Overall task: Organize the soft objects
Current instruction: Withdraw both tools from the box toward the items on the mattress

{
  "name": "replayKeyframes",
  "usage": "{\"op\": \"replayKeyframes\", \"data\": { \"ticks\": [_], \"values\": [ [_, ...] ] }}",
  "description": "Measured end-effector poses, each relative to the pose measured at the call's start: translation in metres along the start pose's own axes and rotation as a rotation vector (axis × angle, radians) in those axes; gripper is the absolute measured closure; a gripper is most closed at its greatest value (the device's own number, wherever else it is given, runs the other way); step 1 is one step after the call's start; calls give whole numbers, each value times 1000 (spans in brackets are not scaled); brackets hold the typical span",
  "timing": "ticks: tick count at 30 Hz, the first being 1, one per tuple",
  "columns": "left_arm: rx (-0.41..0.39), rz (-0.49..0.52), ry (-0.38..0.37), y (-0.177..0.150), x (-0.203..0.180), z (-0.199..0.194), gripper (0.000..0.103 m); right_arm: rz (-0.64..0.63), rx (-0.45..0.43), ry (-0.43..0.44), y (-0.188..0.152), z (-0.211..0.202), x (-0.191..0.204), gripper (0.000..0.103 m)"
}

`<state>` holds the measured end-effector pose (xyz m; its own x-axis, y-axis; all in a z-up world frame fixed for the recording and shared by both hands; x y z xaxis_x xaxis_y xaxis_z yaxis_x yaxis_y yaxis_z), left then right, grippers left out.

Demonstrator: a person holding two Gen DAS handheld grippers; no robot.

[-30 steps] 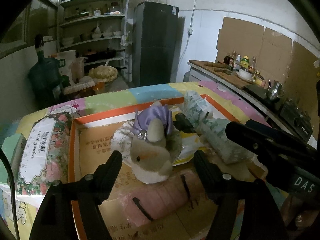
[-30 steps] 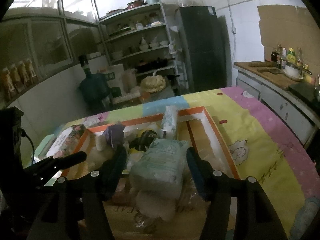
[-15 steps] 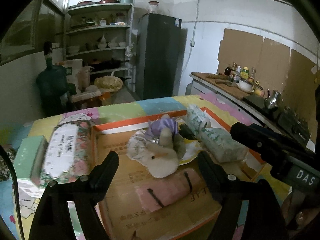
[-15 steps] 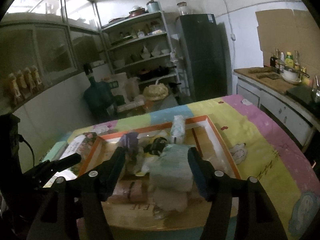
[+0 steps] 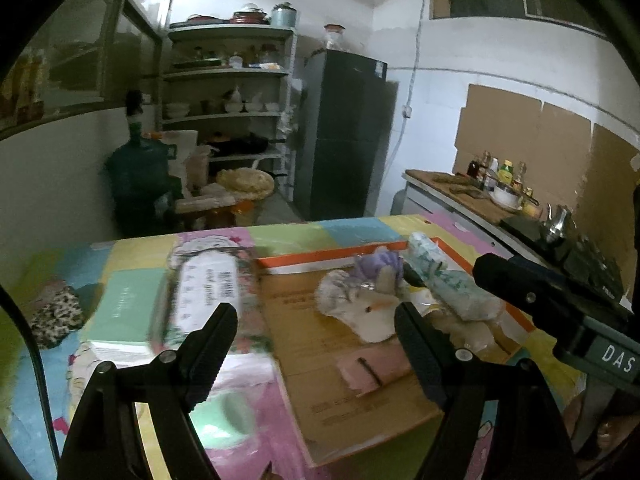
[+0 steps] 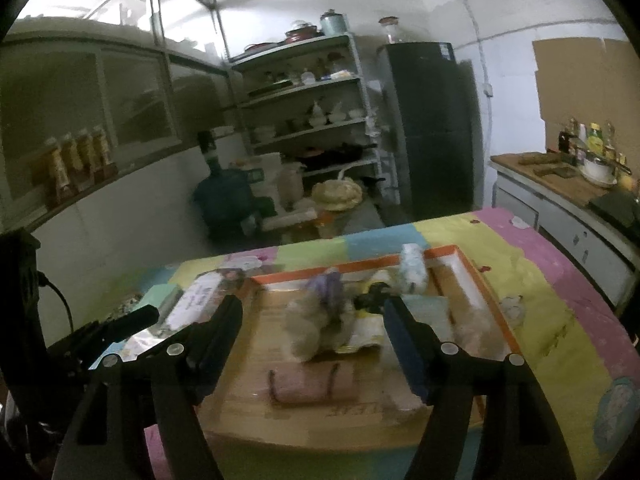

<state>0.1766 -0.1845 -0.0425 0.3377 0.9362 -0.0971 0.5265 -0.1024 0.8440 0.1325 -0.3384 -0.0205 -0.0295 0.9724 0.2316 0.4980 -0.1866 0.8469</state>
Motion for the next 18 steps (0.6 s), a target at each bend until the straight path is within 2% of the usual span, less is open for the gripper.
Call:
{"op": "replayKeyframes", "data": {
  "ticks": [15, 18],
  "values": [
    [-76, -105, 112, -3, 91, -57, 23, -69, 6, 73, -11, -7, 76, 28],
    [-85, -126, 139, -7, 111, -66, 23, -82, 27, 111, -19, -3, 96, 28]
  ]
}}
Point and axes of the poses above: each gripper's, at about its wrist camera, not at the fingertips, and z roughly the way its jaws point, x to its left, y to its top, the point moved 5 cm from there along z, roughly the way its jaws point
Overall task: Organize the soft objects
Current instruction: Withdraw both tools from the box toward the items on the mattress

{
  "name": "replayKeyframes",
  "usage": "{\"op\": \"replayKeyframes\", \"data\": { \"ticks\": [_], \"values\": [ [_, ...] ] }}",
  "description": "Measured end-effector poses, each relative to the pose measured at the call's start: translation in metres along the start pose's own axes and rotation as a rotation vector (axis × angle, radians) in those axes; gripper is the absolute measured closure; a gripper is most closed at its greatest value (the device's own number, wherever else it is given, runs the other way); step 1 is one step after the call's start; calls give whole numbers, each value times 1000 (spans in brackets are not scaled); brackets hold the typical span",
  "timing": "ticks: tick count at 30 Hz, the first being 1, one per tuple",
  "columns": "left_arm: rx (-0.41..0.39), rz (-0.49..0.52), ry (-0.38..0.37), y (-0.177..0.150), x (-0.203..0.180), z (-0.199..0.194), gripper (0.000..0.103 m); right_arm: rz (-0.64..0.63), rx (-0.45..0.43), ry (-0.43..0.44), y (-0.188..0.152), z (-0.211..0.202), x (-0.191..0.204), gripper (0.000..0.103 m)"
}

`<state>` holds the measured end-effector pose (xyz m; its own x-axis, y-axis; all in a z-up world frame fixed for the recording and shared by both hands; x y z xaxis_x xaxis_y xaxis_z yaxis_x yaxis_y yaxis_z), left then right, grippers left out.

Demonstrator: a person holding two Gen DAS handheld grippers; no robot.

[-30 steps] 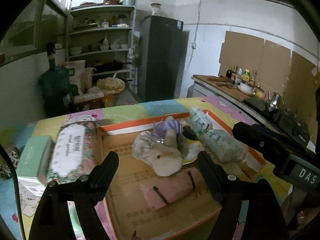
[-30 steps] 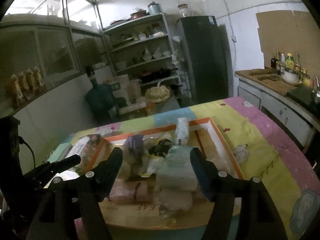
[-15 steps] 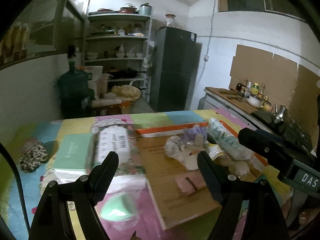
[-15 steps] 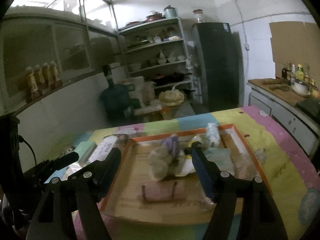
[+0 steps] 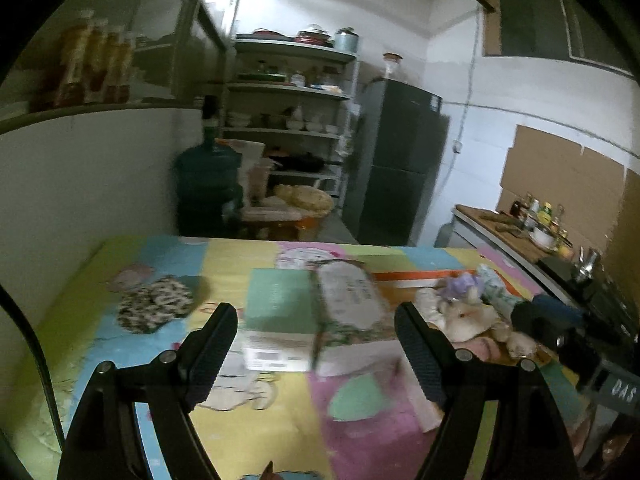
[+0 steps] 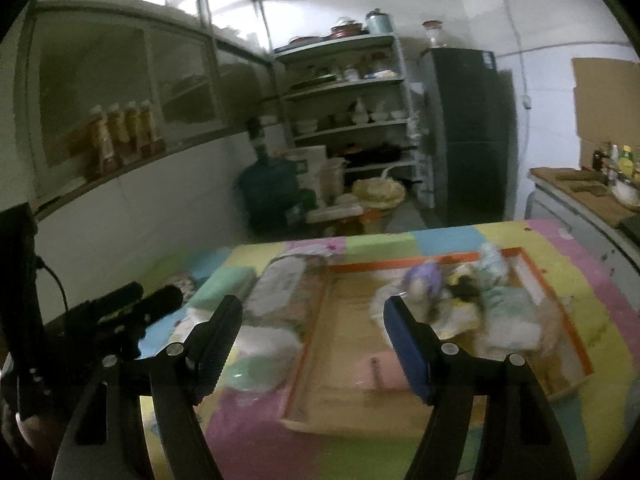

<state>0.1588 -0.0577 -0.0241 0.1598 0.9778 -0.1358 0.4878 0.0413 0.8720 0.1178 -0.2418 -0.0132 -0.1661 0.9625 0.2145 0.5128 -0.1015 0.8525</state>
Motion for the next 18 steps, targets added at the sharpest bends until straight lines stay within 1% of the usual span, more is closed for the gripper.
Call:
{"op": "replayKeyframes", "data": {
  "ticks": [3, 8, 14, 18],
  "values": [
    [-7, -26, 22, -1, 21, -5, 23, -19, 33, 37, -9, 10, 20, 28],
    [-12, -66, 54, -2, 55, -11, 23, -89, 120, 97, -34, 37, 63, 28],
    [-10, -102, 98, -6, 94, -15, 23, -112, 205, 104, -57, 67, 84, 28],
    [-4, -122, 117, -7, 116, -13, 22, -114, 237, 73, -64, 87, 86, 28]
  ]
}}
Point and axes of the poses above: each gripper's, at about its wrist camera, not at the fingertips, and z roughly the way its jaws point, x to its left, y to its top, the point moved 5 cm from there along z, roughly the way its jaws point
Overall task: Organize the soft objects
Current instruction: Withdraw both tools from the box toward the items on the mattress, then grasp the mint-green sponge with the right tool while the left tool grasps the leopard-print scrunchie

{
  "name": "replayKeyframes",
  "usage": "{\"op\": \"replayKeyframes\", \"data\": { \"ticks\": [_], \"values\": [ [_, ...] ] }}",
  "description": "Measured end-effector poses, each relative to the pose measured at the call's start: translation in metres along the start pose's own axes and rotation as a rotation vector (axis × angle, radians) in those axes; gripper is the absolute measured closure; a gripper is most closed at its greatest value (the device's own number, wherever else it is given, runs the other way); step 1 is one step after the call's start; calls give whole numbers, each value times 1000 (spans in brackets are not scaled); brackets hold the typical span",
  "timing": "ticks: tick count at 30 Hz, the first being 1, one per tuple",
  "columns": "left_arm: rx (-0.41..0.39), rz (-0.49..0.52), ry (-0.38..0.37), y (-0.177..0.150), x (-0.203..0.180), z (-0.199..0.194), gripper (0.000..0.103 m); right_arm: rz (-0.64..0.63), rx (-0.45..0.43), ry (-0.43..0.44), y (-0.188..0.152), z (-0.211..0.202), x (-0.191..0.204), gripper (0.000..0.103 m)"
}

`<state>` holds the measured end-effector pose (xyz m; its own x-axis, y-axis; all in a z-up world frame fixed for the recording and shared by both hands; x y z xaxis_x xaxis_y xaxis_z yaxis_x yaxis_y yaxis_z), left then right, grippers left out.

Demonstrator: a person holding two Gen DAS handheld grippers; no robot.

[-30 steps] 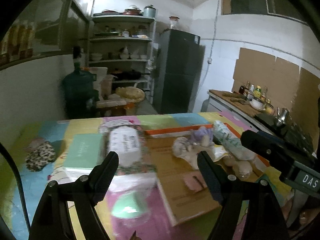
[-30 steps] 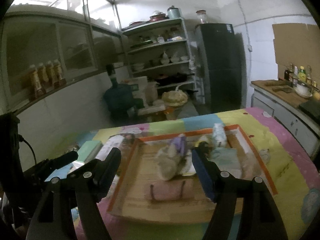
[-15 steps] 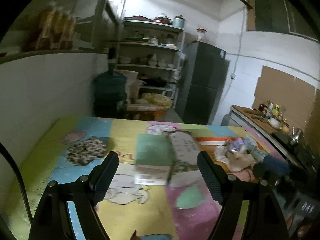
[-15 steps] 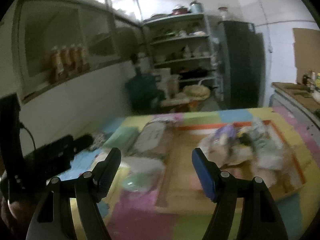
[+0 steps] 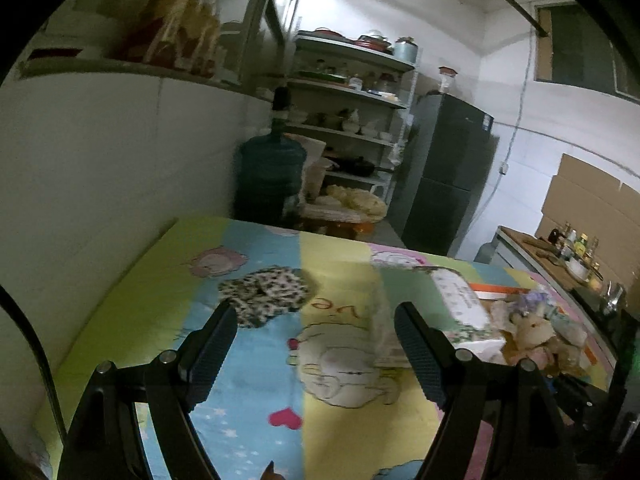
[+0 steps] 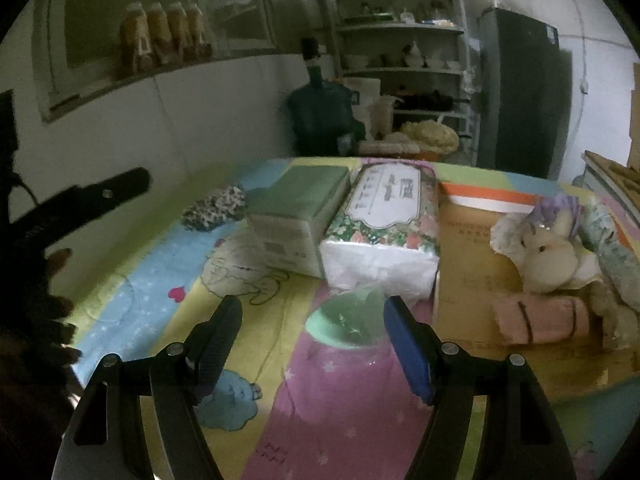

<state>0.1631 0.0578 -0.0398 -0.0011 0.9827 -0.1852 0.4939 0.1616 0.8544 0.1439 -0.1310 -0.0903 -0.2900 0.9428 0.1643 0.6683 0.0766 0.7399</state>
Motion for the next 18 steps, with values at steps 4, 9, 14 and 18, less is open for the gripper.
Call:
{"op": "replayKeyframes", "data": {
  "ticks": [4, 9, 14, 18],
  "values": [
    [13, -7, 9, 0, 16, 7, 22, -1, 40, -34, -1, 19, -3, 28],
    [43, 10, 7, 1, 31, 22, 22, -25, 72, -92, -3, 35, -6, 28],
    [106, 79, -22, 6, 40, 47, 22, -72, 107, -161, -9, 46, -8, 50],
    [164, 115, -62, 13, 47, 71, 22, -69, 105, -161, -11, 48, -8, 52]
  ]
}}
Point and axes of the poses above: each gripper's, at about its wrist camera, not at the fingertips, and z roughly the way its jaws point, x to its left, y to its top, the point moved 5 cm from there along z, roughly the way its jaws point
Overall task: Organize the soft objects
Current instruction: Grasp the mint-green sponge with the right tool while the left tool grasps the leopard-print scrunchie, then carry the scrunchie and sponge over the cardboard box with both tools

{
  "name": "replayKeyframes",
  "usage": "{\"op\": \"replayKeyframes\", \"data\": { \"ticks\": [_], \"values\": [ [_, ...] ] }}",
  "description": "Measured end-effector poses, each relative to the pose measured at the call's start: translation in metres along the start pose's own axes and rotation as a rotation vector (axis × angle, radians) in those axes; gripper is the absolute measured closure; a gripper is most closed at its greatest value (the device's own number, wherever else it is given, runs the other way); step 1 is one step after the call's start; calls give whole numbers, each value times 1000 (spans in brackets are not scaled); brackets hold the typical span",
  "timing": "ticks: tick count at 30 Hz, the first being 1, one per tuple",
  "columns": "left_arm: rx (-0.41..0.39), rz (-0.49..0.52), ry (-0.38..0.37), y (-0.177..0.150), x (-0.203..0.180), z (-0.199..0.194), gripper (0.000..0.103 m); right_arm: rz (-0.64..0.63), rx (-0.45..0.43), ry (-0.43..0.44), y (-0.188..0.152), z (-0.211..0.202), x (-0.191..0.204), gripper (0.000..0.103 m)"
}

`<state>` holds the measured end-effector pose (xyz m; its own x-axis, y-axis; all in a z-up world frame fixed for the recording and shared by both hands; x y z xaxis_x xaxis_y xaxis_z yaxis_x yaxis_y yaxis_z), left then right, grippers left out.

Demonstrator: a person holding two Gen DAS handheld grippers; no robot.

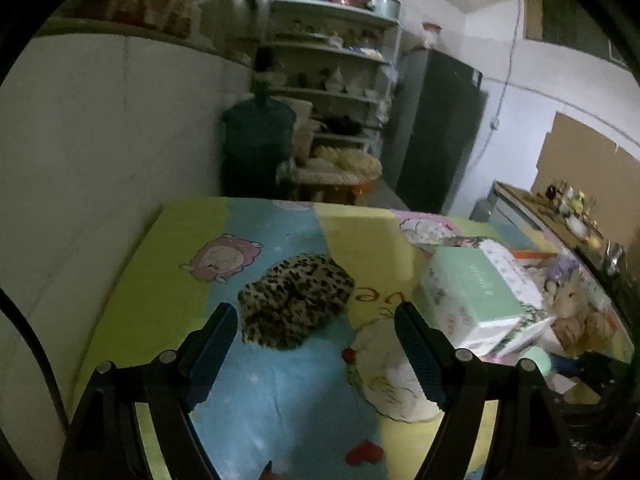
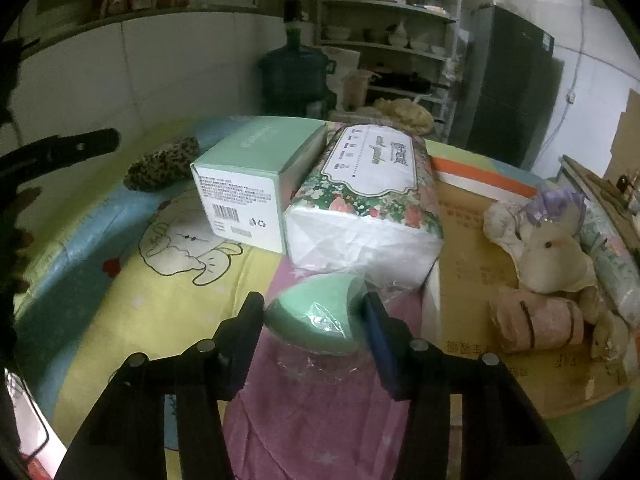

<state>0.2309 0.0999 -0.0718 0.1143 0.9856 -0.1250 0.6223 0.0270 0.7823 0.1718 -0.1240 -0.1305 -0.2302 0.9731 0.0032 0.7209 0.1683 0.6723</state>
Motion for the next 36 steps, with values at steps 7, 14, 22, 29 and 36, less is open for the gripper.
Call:
{"op": "replayKeyframes", "data": {
  "ticks": [7, 14, 22, 29, 36],
  "values": [
    [103, 122, -51, 13, 13, 50, 22, 35, -34, 60, 5, -10, -2, 52],
    [236, 87, -37, 0, 26, 93, 41, 52, -61, 94, 13, -17, -7, 52],
    [232, 36, -47, -5, 27, 99, 88, 56, -60, 128, 15, -19, -1, 52],
    [174, -14, -37, -2, 23, 84, 94, 51, -75, 149, 14, -25, 5, 52],
    [48, -26, -17, 4, 1, 34, 94, 40, -108, 163, 18, -39, 11, 52]
  ]
}}
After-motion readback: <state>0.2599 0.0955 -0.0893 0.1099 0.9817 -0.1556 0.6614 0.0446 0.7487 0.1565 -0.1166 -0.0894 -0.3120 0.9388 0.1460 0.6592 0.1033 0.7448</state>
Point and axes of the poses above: each gripper's, at about its wrist camera, not at the fingertips, and z roughly the way its jaws point, x to its left, y to its top, the point moved 5 cm from there along z, roughly the way its jaws point
